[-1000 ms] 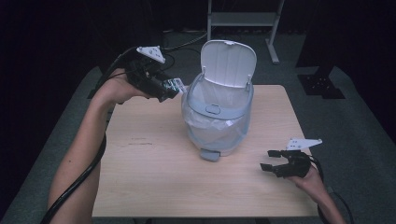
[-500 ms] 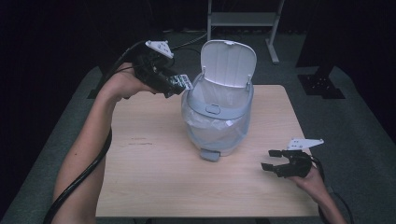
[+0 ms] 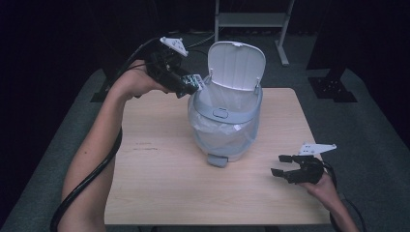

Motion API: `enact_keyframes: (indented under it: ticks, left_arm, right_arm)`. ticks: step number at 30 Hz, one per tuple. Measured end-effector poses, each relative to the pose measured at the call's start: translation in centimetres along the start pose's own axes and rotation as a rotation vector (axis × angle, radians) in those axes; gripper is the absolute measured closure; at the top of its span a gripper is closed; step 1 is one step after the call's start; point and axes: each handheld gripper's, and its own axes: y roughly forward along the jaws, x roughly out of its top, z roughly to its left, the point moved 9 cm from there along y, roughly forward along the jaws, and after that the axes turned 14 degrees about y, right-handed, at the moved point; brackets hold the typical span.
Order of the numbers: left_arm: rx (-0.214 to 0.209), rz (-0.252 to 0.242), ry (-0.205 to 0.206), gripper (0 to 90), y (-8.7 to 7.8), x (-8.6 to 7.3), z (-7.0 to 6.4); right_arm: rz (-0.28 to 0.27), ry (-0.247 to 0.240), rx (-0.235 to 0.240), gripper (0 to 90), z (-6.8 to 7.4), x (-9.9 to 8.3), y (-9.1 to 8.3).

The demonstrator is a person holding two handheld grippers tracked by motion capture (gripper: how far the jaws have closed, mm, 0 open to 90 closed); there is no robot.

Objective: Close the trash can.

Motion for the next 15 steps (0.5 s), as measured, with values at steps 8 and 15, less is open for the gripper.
enact_keyframes:
  ticks: [8, 15]
  left_arm:
    - [-0.011, 0.003, 0.002, 33.3, 0.6, 0.9, 0.0]
    - [-0.021, 0.011, 0.018, 33.3, 1.1, 1.5, 0.0]
  right_arm:
    - [-0.002, 0.0, 0.007, 27.2, 0.0, 0.1, 0.1]
    - [-0.004, 0.001, 0.008, 27.2, 0.0, 0.1, 0.1]
